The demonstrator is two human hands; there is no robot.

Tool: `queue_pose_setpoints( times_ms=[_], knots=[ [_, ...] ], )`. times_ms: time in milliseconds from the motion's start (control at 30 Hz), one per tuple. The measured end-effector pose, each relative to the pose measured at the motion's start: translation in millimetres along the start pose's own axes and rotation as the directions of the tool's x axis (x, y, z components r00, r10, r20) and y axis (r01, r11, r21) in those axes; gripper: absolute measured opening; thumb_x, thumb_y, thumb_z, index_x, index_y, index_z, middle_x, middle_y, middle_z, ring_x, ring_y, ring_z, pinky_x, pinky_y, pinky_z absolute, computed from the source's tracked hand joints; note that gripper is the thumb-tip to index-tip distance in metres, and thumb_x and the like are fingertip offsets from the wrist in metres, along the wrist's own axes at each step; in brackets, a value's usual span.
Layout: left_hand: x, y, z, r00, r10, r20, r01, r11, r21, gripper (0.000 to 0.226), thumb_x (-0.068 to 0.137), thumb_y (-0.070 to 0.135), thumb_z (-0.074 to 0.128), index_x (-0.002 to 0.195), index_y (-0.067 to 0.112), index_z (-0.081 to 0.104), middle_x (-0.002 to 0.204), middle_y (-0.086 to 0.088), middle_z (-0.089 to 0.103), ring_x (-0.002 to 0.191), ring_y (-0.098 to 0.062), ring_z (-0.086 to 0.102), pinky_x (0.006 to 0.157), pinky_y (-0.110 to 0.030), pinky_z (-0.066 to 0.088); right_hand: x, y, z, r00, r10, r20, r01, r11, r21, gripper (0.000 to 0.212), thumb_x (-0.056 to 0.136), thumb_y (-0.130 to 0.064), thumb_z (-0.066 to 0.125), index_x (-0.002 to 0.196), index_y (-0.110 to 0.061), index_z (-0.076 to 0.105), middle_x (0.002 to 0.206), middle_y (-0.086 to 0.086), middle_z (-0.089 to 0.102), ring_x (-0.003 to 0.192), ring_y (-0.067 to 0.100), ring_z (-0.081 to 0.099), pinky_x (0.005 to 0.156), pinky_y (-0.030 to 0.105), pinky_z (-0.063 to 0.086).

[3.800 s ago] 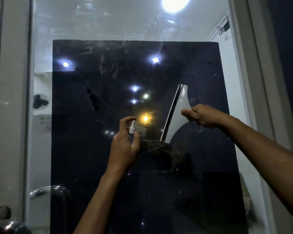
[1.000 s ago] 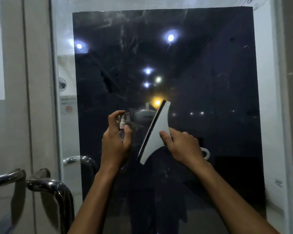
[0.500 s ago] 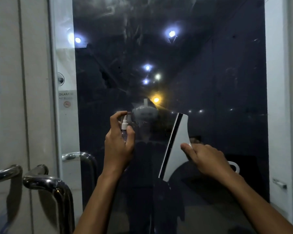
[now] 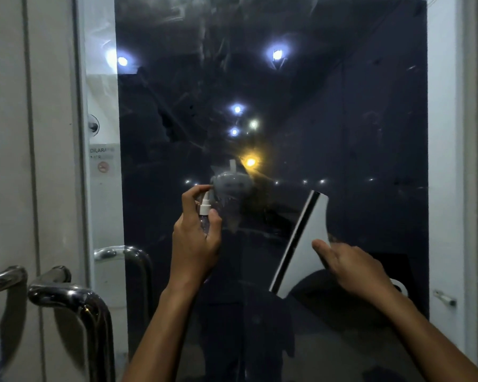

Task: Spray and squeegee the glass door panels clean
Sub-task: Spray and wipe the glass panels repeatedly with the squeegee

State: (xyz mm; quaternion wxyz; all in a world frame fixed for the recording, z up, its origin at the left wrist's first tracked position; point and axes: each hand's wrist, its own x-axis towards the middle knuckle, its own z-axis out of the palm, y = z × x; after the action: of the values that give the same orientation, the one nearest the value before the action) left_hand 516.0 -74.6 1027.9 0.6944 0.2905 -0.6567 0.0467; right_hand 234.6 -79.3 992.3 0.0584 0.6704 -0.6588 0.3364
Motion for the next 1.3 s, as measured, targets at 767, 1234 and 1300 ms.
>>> queue_pose_setpoints(
  times_ms=[767, 1234, 1300],
  knots=[
    [-35, 22, 49, 0.991, -0.041, 0.127, 0.046, 0.998, -0.033, 0.034, 0.097, 0.025, 0.048, 0.131, 0.029, 0.045, 0.087, 0.002, 0.062, 0.060, -0.022, 0.059, 0.052, -0.042, 0.049, -61, 34, 82, 0.957, 0.269, -0.108, -0.160, 0.800, 0.579, 0.065, 0.099, -0.059, 0.027, 0.069, -0.010, 0.058, 0.065, 0.005, 0.062, 0.064, 0.017, 0.061, 0.059, 0.031, 0.043],
    [-95, 16, 57, 0.984, -0.132, 0.119, 0.133, 0.991, 0.000, 0.035, 0.096, 0.025, 0.049, 0.129, 0.031, 0.045, 0.080, 0.004, 0.061, 0.064, -0.018, 0.060, 0.059, -0.045, 0.051, -132, 90, 193, 0.836, 0.523, 0.165, -0.497, 0.594, 0.633, 0.088, 0.081, -0.085, 0.020, 0.090, -0.012, 0.068, 0.082, 0.002, 0.073, 0.081, 0.020, 0.070, 0.083, 0.044, 0.058],
    [-105, 19, 59, 0.984, -0.134, 0.122, 0.135, 0.991, -0.004, 0.035, 0.096, 0.023, 0.049, 0.129, 0.030, 0.045, 0.082, 0.007, 0.060, 0.063, -0.016, 0.059, 0.059, -0.042, 0.051, -146, 103, 202, 0.819, 0.542, 0.188, -0.528, 0.586, 0.615, 0.101, 0.073, -0.094, 0.014, 0.097, -0.013, 0.068, 0.091, 0.003, 0.074, 0.089, 0.022, 0.070, 0.087, 0.046, 0.057]
  ],
)
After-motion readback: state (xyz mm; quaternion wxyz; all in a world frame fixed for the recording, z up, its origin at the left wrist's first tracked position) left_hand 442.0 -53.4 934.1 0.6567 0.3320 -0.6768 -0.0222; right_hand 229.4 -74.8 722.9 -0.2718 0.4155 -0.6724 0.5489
